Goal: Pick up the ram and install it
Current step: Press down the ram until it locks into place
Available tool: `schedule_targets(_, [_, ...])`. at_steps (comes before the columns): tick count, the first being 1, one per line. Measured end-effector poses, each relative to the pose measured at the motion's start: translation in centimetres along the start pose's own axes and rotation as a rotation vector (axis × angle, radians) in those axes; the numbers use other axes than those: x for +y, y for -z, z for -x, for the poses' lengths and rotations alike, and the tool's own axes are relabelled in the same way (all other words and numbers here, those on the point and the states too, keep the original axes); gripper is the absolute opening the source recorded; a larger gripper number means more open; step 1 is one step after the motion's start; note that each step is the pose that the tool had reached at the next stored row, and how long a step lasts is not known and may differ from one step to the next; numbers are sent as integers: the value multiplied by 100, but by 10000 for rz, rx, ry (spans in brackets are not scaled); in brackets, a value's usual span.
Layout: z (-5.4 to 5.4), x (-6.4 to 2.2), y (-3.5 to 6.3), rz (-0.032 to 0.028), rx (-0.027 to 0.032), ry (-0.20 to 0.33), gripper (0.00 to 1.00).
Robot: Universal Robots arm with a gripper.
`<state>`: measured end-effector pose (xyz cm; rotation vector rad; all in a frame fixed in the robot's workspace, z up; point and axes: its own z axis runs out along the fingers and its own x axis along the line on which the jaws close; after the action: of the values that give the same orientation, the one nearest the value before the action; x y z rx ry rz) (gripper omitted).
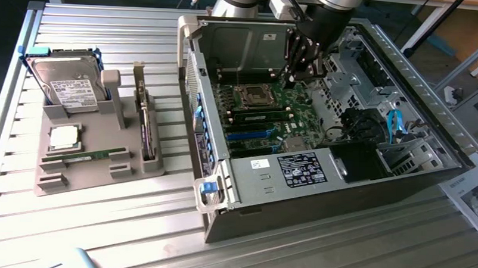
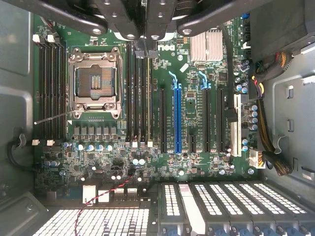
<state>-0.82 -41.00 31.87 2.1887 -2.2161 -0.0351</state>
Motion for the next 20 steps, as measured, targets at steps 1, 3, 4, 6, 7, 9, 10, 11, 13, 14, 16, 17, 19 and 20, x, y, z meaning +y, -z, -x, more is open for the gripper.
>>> schedule_targets(1, [0,0,0,0,1,0,11])
schedule_targets(3, [0,0,0,0,1,0,11])
schedule_targets(4, [0,0,0,0,0,0,11])
schedule_targets(6, [0,-1,0,0,0,0,11])
schedule_targets(7, [0,-4,0,0,1,0,11])
schedule_targets(9, [0,-16,1,0,2,0,11])
schedule_targets(10, [0,-26,1,0,3,0,11])
schedule_targets(11, [0,-37,2,0,3,0,11])
schedule_targets(13, [1,-70,2,0,2,0,11])
schedule_targets(14, [1,-86,3,0,2,-1,11])
schedule_targets(16, [2,-116,4,0,2,0,11])
schedule_targets(17, [2,-128,5,1,3,-1,11])
schedule_targets(19, [2,-163,6,0,2,1,11])
schedule_targets(20, [2,-182,7,0,3,0,11])
